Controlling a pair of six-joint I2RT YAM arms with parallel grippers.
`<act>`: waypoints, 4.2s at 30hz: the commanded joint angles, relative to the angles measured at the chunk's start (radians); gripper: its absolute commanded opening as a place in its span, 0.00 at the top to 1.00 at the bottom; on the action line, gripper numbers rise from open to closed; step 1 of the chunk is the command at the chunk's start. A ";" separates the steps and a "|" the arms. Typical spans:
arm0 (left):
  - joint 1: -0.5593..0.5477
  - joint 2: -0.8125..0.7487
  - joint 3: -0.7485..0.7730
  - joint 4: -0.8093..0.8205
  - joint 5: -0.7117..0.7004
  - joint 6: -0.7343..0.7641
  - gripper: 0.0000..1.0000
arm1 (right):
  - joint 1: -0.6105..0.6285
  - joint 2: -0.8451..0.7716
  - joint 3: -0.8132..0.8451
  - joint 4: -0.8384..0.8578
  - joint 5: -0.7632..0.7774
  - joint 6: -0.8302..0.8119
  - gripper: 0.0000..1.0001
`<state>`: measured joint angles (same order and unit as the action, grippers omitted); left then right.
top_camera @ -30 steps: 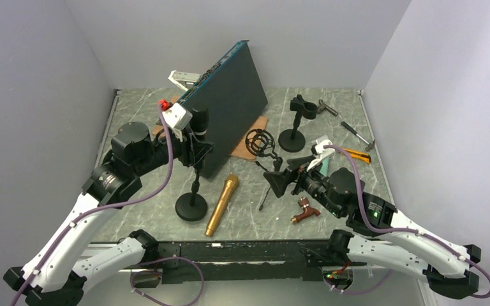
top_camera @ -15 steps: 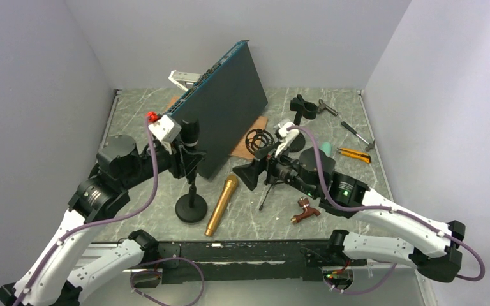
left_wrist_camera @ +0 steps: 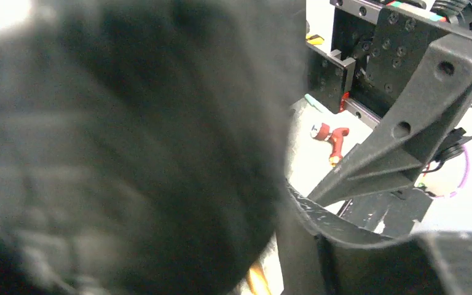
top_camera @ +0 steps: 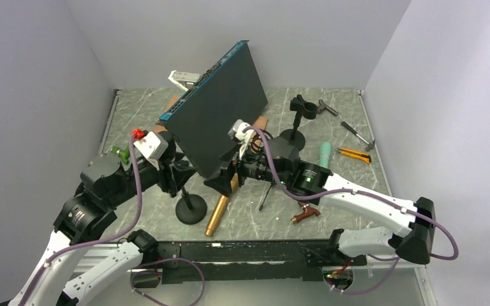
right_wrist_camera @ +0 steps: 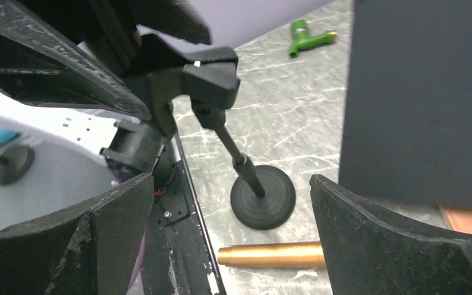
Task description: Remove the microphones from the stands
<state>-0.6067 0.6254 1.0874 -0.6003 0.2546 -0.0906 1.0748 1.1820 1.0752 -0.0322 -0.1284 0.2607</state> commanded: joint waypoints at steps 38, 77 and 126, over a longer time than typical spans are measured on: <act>-0.005 -0.106 0.060 -0.108 -0.164 0.042 0.26 | -0.150 0.629 0.529 0.206 -0.956 -0.266 0.01; -0.005 -0.098 0.091 -0.132 -0.176 -0.006 0.11 | 0.004 0.451 0.264 0.356 -0.429 -0.016 0.26; -0.005 -0.077 0.068 -0.103 -0.136 0.170 1.00 | -0.112 0.513 0.380 0.261 -0.823 -0.318 0.03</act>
<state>-0.6086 0.5533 1.1419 -0.7166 0.0566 0.0185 0.9611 1.6802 1.3838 0.2180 -0.8600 -0.0376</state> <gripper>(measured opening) 0.427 0.984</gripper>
